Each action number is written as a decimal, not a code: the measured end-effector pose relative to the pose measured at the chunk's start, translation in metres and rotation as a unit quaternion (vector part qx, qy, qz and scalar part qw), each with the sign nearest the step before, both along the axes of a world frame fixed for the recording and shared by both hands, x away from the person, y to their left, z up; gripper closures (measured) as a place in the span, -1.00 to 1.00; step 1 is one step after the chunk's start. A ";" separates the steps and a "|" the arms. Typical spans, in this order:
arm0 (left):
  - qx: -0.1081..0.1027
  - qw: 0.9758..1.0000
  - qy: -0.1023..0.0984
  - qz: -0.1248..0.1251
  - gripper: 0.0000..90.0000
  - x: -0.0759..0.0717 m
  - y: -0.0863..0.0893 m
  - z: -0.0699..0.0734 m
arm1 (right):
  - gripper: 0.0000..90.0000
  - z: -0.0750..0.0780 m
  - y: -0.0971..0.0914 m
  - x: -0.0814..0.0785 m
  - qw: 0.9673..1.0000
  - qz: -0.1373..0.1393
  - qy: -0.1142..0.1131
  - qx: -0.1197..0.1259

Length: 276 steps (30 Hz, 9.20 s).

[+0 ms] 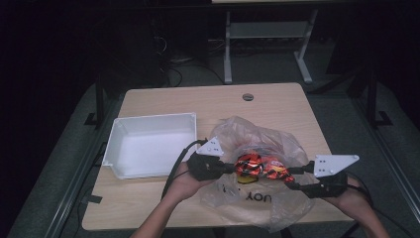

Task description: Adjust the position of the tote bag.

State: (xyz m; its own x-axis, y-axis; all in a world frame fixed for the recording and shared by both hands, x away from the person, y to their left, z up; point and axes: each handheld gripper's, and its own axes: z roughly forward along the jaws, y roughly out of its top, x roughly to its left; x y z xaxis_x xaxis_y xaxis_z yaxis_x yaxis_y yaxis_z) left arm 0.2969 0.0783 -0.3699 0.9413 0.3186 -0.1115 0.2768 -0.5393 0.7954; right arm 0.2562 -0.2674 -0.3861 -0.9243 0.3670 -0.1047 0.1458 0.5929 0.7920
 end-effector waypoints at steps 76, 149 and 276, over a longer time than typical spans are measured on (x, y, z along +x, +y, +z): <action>-0.081 0.996 0.032 -0.008 0.87 0.002 -0.012 0.011 | -0.22 0.019 0.008 0.014 0.999 0.012 0.016 0.036; 0.016 0.999 -0.018 -0.031 -0.38 -0.008 -0.033 -0.023 | 0.66 0.023 0.018 0.032 0.981 0.024 0.159 0.113; -0.009 0.999 -0.029 0.033 0.48 0.002 -0.024 -0.034 | 0.55 0.091 -0.005 0.064 0.990 0.029 0.120 0.069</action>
State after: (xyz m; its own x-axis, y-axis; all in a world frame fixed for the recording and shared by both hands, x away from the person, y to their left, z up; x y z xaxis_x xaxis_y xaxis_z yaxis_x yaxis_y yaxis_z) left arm 0.2988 0.0546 -0.4040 0.9234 0.3786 -0.0633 0.2641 -0.5070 0.8205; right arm 0.3201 -0.2721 -0.2946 -0.9365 0.3079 0.1679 0.3082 0.4942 0.8129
